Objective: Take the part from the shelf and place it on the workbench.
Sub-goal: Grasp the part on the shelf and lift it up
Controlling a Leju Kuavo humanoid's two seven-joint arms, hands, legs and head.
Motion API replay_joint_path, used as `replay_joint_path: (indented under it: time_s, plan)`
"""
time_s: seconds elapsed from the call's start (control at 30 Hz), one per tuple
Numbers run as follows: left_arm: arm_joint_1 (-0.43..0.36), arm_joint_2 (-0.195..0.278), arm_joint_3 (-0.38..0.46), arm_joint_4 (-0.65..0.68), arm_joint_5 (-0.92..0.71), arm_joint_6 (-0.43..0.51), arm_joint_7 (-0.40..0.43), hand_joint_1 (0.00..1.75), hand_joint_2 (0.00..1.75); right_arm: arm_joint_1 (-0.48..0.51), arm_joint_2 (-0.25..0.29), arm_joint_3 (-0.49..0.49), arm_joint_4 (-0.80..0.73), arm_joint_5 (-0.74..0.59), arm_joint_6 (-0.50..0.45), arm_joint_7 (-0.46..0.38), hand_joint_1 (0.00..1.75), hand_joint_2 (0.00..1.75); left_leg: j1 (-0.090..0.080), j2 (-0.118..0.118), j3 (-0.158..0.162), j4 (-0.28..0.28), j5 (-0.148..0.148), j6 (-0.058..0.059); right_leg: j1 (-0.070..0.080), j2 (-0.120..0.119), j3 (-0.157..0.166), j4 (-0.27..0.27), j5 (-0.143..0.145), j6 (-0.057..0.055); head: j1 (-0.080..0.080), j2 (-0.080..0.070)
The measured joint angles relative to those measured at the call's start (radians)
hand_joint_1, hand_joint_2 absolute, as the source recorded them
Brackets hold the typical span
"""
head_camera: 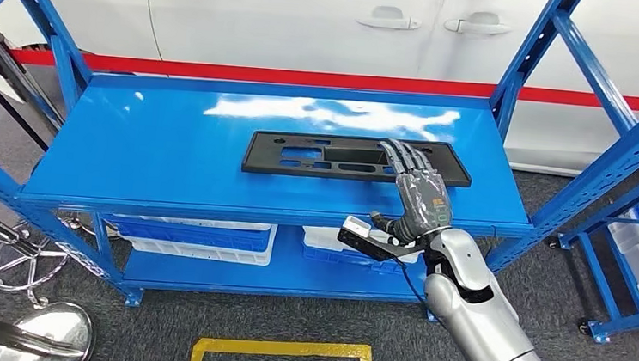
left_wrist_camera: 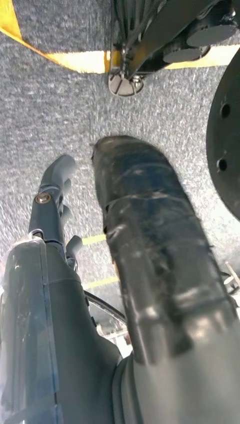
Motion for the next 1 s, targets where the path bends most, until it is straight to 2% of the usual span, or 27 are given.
replay_joint_path:
  time_s: [0.07,0.1,0.13,0.23,0.27,0.3,0.33,0.37,0.4,0.43,0.47,0.5,0.6,0.63,0.67,0.73,0.77,0.8,0.83,0.87,0.9,0.93,0.97,1.0]
  plan:
    - [-0.002,0.001,-0.001,0.000,0.000,0.000,0.000,0.00,0.00,0.001,0.000,0.006,0.005,0.000,0.000,0.000,0.00,1.75,-0.001,0.001,0.001,0.013,-0.002,-0.009,-0.004,0.002,0.015,-0.013,-0.002,-0.012,0.001,0.000]
    - [-0.003,0.003,-0.002,0.000,0.000,0.000,0.001,0.00,0.00,0.000,-0.001,0.009,0.008,0.000,0.001,-0.001,0.00,1.75,-0.001,0.002,-0.012,0.041,-0.007,-0.012,-0.007,0.002,0.026,-0.018,-0.006,-0.019,0.000,0.000]
    - [-0.004,0.004,-0.004,0.000,0.000,0.000,0.000,0.00,0.00,-0.001,-0.001,0.012,0.010,-0.002,0.006,-0.001,0.00,1.75,0.000,0.003,-0.037,0.088,-0.021,-0.015,-0.009,0.002,0.037,-0.022,-0.010,-0.024,0.001,0.000]
    - [-0.004,0.005,-0.007,0.000,0.000,-0.002,0.000,0.00,0.00,-0.003,-0.004,0.028,0.022,-0.011,0.041,-0.007,0.00,1.75,0.002,0.004,-0.157,0.265,-0.087,-0.026,-0.009,0.004,0.061,-0.026,-0.030,-0.032,0.000,0.000]
    - [-0.004,0.006,-0.008,0.000,0.000,-0.003,0.000,0.00,0.00,-0.002,-0.006,0.035,0.027,-0.013,0.050,-0.009,0.00,1.75,0.003,0.004,-0.185,0.288,-0.090,-0.027,-0.008,0.005,0.070,-0.026,-0.038,-0.032,0.000,0.000]
    - [-0.003,0.007,-0.009,0.000,0.000,-0.003,0.001,0.00,0.00,-0.001,-0.008,0.040,0.032,-0.016,0.054,-0.011,0.00,1.75,0.003,0.004,-0.198,0.278,-0.072,-0.026,-0.008,0.006,0.082,-0.025,-0.047,-0.031,0.000,0.000]
    - [-0.001,0.008,-0.009,0.000,0.001,-0.003,0.001,0.00,0.00,-0.001,-0.010,0.044,0.037,-0.018,0.055,-0.013,0.00,1.75,0.002,0.004,-0.195,0.234,-0.031,-0.023,-0.008,0.007,0.095,-0.025,-0.057,-0.029,0.000,0.000]
    - [0.001,0.009,-0.009,0.000,0.002,-0.003,0.001,0.00,0.00,-0.001,-0.011,0.047,0.041,-0.021,0.054,-0.014,0.00,1.75,0.002,0.004,-0.181,0.169,0.025,-0.018,-0.008,0.007,0.107,-0.025,-0.067,-0.027,0.000,0.000]
    - [0.004,0.011,-0.009,0.001,0.003,-0.003,0.001,0.00,0.00,-0.001,-0.012,0.048,0.044,-0.024,0.052,-0.015,0.00,1.75,-0.001,0.004,-0.167,0.109,0.065,-0.012,-0.007,0.007,0.118,-0.024,-0.076,-0.024,0.001,0.000]
    - [0.005,0.013,-0.009,0.001,0.004,-0.003,0.001,0.00,0.00,-0.002,-0.012,0.050,0.047,-0.026,0.051,-0.015,0.00,1.75,-0.004,0.004,-0.154,0.060,0.091,-0.006,-0.006,0.007,0.124,-0.023,-0.084,-0.019,0.001,0.000]
    - [0.005,0.014,-0.010,0.002,0.005,-0.003,0.000,0.00,0.00,-0.003,-0.013,0.052,0.049,-0.028,0.049,-0.015,0.00,1.75,-0.008,0.004,-0.147,0.033,0.102,-0.001,-0.006,0.008,0.127,-0.023,-0.091,-0.013,0.001,0.000]
    - [0.004,0.015,-0.010,0.002,0.005,-0.003,0.000,0.00,0.00,-0.004,-0.013,0.054,0.050,-0.029,0.048,-0.014,0.00,1.75,-0.011,0.004,-0.145,0.026,0.097,0.003,-0.006,0.008,0.129,-0.024,-0.095,-0.007,0.001,0.000]
    - [0.000,0.015,-0.012,0.002,0.006,-0.003,-0.003,0.00,0.00,-0.009,-0.013,0.058,0.050,-0.030,0.048,-0.011,0.00,1.75,-0.007,0.004,-0.126,0.008,0.101,0.015,-0.007,0.007,0.129,-0.014,-0.113,0.008,0.001,0.000]
    - [0.000,0.015,-0.012,0.001,0.006,-0.003,-0.004,0.00,0.00,-0.011,-0.013,0.060,0.050,-0.030,0.048,-0.010,0.00,1.75,-0.004,0.005,-0.117,0.002,0.099,0.020,-0.007,0.006,0.113,0.021,-0.129,0.013,0.001,0.000]
    - [-0.001,0.014,-0.013,0.001,0.007,-0.003,-0.005,0.00,0.00,-0.011,-0.013,0.061,0.051,-0.030,0.048,-0.009,0.00,1.75,-0.002,0.006,-0.109,-0.001,0.094,0.024,-0.009,0.005,0.082,0.077,-0.151,0.017,0.001,0.000]
    - [-0.002,0.015,-0.013,0.001,0.008,-0.003,-0.006,0.00,0.00,-0.010,-0.014,0.064,0.055,-0.030,0.048,-0.008,0.00,1.75,-0.002,0.005,-0.095,-0.001,0.080,0.030,-0.013,0.005,-0.008,0.218,-0.187,0.024,0.002,0.000]
    - [-0.002,0.015,-0.013,0.001,0.008,-0.003,-0.006,0.00,0.00,-0.008,-0.014,0.065,0.058,-0.030,0.048,-0.008,0.00,1.75,-0.002,0.004,-0.086,0.000,0.072,0.030,-0.015,0.005,-0.044,0.261,-0.185,0.026,0.002,0.000]
    - [-0.002,0.015,-0.013,0.001,0.009,-0.003,-0.006,0.00,0.00,-0.007,-0.014,0.067,0.060,-0.030,0.048,-0.008,0.00,1.75,-0.002,0.003,-0.075,0.000,0.064,0.029,-0.016,0.005,-0.063,0.264,-0.159,0.026,0.002,0.000]
    - [-0.002,0.014,-0.013,0.001,0.009,-0.003,-0.006,0.00,0.00,-0.006,-0.014,0.068,0.062,-0.030,0.048,-0.008,0.00,1.75,-0.002,0.002,-0.062,0.000,0.054,0.028,-0.016,0.005,-0.062,0.230,-0.115,0.025,0.002,0.000]
    - [-0.002,0.014,-0.014,0.001,0.009,-0.003,-0.007,0.00,0.00,-0.007,-0.014,0.069,0.064,-0.029,0.048,-0.008,0.00,1.75,-0.002,0.002,-0.048,0.001,0.044,0.025,-0.015,0.004,-0.046,0.163,-0.060,0.021,0.002,0.000]
    - [-0.001,0.014,-0.014,0.001,0.010,-0.003,-0.007,0.00,0.00,-0.007,-0.014,0.070,0.066,-0.029,0.049,-0.009,0.00,1.75,-0.003,0.001,-0.036,0.000,0.034,0.022,-0.012,0.004,-0.026,0.103,-0.019,0.015,0.002,0.000]
    - [-0.001,0.013,-0.014,0.001,0.010,-0.004,-0.008,0.00,0.00,-0.009,-0.013,0.071,0.069,-0.027,0.052,-0.010,0.00,1.75,-0.004,0.001,-0.028,0.000,0.026,0.017,-0.008,0.004,-0.006,0.053,0.005,0.009,0.002,0.000]
    - [-0.001,0.013,-0.014,0.002,0.012,-0.005,-0.009,0.00,0.00,-0.012,-0.013,0.074,0.073,-0.024,0.056,-0.012,0.00,1.75,-0.004,0.001,-0.026,0.000,0.020,0.012,-0.004,0.003,0.009,0.019,0.008,0.003,0.002,0.000]
    - [-0.001,0.012,-0.014,0.002,0.014,-0.006,-0.009,0.00,0.00,-0.015,-0.012,0.079,0.079,-0.020,0.063,-0.016,0.00,1.75,-0.005,0.001,-0.027,-0.001,0.017,0.007,0.000,0.003,0.016,0.010,-0.004,-0.002,0.002,0.000]
